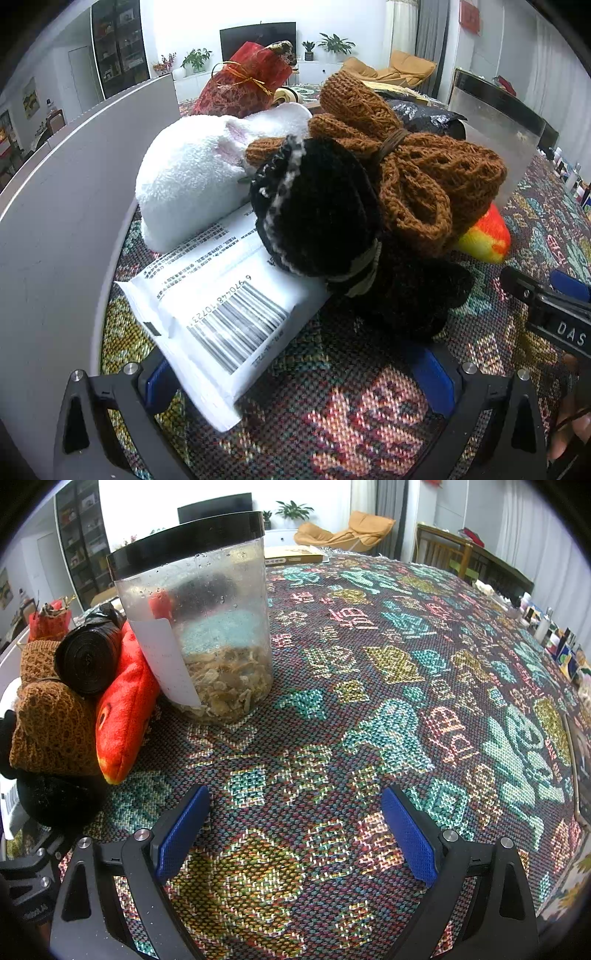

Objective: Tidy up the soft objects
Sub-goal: 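Grasp the red-orange fish plush with the right gripper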

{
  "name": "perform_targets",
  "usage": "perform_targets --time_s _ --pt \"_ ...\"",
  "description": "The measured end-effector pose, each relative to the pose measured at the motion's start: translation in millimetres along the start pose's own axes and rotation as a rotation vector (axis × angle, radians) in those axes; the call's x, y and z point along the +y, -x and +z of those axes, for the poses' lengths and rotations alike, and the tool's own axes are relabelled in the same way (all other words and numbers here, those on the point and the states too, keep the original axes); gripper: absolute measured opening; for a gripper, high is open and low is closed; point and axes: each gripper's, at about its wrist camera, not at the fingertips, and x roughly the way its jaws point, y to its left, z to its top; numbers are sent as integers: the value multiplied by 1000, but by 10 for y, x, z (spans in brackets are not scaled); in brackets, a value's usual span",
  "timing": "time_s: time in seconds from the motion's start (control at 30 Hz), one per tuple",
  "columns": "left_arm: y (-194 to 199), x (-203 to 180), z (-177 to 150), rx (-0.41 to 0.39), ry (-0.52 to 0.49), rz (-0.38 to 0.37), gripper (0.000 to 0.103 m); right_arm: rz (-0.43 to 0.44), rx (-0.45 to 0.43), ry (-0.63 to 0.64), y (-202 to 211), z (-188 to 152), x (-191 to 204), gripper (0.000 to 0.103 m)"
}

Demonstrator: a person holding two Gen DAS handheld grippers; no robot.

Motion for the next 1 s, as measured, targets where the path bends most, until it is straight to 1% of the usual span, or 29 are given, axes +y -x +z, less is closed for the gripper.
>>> perform_targets --time_s 0.17,0.23,0.3,0.33,0.4,0.43,0.47,0.5,0.53,0.57,0.6,0.63,0.67,0.7,0.8,0.9,1.0 --pt "126 23 -148 3 -27 -18 103 8 -2 -3 8 -5 1 96" --pt "168 35 -210 -3 -42 -32 103 30 -8 -14 24 -7 -25 95" --pt "195 65 -258 -12 -50 -45 103 172 -32 -60 105 22 -95 95" --pt "205 75 -276 -17 -52 -48 103 284 -56 -91 172 48 -114 95" --pt "220 78 -295 -20 -51 -47 103 382 -93 -94 248 111 -73 95" --pt "227 75 -304 -21 -49 -45 103 416 -97 -59 255 173 23 93" --pt "234 70 -314 -22 -49 -45 103 431 -90 -33 239 210 88 93" --pt "238 75 -321 -22 -49 -46 103 450 -64 7 179 279 210 92" --pt "242 64 -323 -22 -49 -46 103 444 -49 25 132 314 280 90" --pt "240 85 -330 -22 -50 -47 103 441 -38 32 75 355 338 85" --pt "247 76 -330 -22 -50 -47 103 462 -29 18 21 397 361 76" --pt "252 80 -338 -22 -51 -47 103 498 -19 4 -6 424 358 43" --pt "244 74 -326 -22 -50 -47 103 538 7 -8 -45 444 362 17" --pt "249 78 -333 -22 -49 -47 103 524 47 -1 -93 449 387 19" --pt "237 70 -316 -22 -49 -46 103 541 54 32 -70 409 415 17" --pt "241 73 -319 -22 -51 -48 103 594 79 34 68 339 403 17" --pt "235 78 -288 -21 -52 -48 103 603 101 87 280 250 388 17"
